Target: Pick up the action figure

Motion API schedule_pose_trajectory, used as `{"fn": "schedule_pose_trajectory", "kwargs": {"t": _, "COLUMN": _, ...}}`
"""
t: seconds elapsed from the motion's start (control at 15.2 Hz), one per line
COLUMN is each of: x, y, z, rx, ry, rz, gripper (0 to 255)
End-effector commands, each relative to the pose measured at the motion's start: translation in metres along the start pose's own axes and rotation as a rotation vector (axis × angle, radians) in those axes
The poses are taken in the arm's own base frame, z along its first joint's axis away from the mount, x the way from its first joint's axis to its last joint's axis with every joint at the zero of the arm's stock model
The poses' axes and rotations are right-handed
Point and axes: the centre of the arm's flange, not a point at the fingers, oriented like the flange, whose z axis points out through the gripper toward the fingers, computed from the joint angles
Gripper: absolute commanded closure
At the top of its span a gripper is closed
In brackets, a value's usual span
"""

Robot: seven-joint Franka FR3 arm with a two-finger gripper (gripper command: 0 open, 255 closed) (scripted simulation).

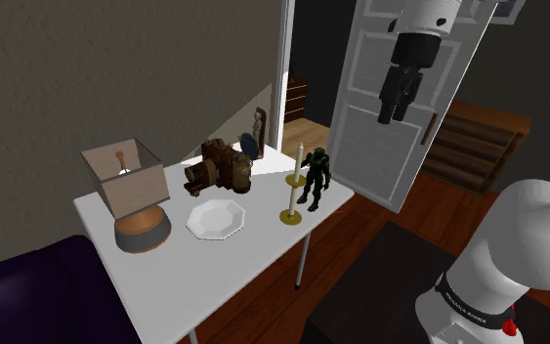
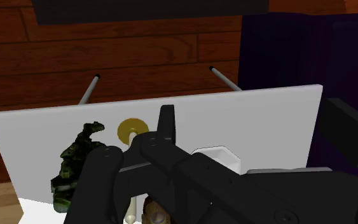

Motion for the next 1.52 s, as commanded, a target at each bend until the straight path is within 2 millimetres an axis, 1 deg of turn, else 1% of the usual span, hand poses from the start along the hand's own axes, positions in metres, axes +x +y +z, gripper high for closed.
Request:
{"fn": "schedule_pose_trajectory", "kwargs": {"t": 0.0, "x": 0.000, "y": 0.000, "z": 0.000, "rx": 0.000, "ry": 0.000, "rz": 0.000, "gripper": 0}}
{"fn": "schedule_pose_trajectory", "kwargs": {"t": 0.73, "x": 0.107, "y": 0.068, "z": 0.068, "rx": -0.044, "ry": -0.012, "rz": 0.062, "gripper": 0}}
{"fn": "schedule_pose_trajectory", "kwargs": {"t": 1.45, "x": 0.208, "y": 0.145, "z": 0.133, "rx": -0.088, "ry": -0.023, "rz": 0.123, "gripper": 0}}
